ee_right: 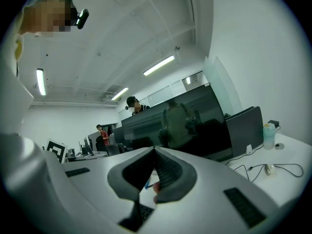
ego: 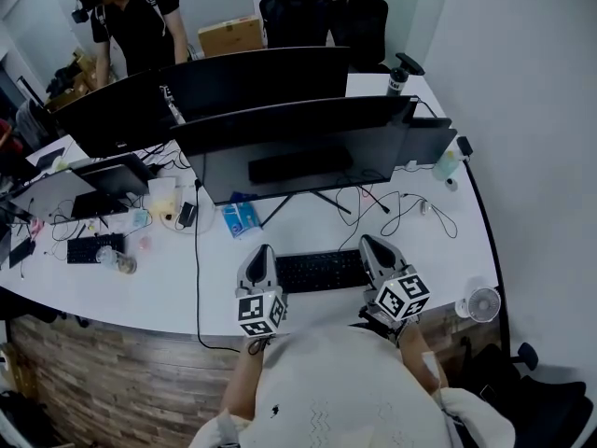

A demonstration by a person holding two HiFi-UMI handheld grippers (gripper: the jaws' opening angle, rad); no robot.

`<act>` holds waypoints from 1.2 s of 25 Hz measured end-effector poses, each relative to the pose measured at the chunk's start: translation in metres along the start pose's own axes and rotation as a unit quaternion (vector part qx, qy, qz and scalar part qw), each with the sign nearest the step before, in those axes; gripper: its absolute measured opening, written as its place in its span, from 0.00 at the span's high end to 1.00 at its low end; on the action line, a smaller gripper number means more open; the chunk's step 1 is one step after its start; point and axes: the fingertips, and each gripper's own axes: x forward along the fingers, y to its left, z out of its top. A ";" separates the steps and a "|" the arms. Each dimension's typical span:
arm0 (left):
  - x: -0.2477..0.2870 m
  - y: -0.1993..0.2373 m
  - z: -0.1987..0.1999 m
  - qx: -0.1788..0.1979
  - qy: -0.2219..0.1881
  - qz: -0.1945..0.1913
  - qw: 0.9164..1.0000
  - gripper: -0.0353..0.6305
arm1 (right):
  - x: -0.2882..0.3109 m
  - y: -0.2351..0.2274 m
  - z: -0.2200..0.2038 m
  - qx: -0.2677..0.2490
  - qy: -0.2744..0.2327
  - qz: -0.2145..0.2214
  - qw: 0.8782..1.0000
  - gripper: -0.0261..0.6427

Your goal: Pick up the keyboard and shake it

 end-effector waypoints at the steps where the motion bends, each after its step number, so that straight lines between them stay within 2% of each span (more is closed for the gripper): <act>1: -0.002 -0.001 0.000 0.003 0.000 -0.001 1.000 0.91 | -0.001 0.003 -0.001 -0.004 0.001 0.001 1.000 0.96; 17: -0.021 -0.009 0.006 0.019 -0.011 -0.006 1.000 0.91 | -0.016 0.024 -0.004 -0.003 0.000 0.014 1.000 0.96; 23: -0.026 -0.003 0.029 0.008 -0.034 0.009 0.999 0.92 | -0.020 0.027 0.014 -0.024 -0.007 0.016 1.000 0.96; 30: -0.030 0.000 0.064 0.024 -0.063 -0.002 0.998 0.92 | -0.026 0.031 0.042 -0.043 -0.027 0.019 0.999 0.96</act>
